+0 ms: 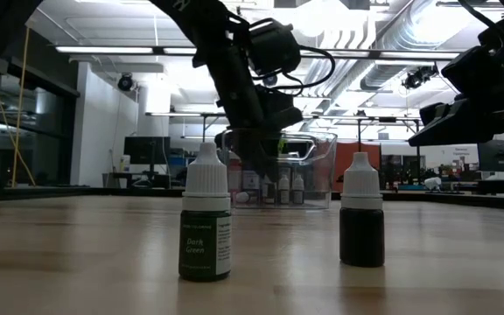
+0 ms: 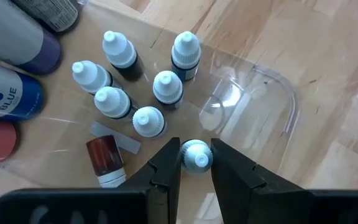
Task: Pick & Place food coloring
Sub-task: Put the small green food coloring bottle into the transparent bin, then put the small violet food coloring bottle into the transparent bin
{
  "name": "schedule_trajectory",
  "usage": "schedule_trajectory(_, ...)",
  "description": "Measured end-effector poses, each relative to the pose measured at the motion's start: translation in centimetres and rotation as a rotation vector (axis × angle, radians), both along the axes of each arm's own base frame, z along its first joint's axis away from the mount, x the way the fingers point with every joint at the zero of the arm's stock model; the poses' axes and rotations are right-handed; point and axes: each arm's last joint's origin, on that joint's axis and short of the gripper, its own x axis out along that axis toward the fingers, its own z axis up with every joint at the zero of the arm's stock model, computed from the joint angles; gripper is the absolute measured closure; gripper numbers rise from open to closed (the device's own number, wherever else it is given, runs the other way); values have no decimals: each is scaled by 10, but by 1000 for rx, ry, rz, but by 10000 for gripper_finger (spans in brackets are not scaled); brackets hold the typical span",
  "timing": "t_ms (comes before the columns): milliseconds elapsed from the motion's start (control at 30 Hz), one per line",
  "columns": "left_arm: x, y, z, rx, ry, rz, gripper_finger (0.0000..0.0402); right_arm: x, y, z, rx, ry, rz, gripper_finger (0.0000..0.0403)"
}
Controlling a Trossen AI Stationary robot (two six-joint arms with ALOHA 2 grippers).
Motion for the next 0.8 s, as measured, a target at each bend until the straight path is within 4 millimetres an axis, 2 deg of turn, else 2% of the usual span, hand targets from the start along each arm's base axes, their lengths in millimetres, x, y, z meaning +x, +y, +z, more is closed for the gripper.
schedule_trajectory(200,0,1,0,3,5,-13,320,0,0,0,0,0,0,402)
schedule_trajectory(500,0,1,0,3,6,-13,236,0,0,0,0,0,0,402)
schedule_trajectory(667,0,1,0,4,4,-14,219,0,0,0,0,0,0,402)
schedule_trajectory(800,-3,1,15,16,-37,-20,218,0,0,0,0,0,0,402)
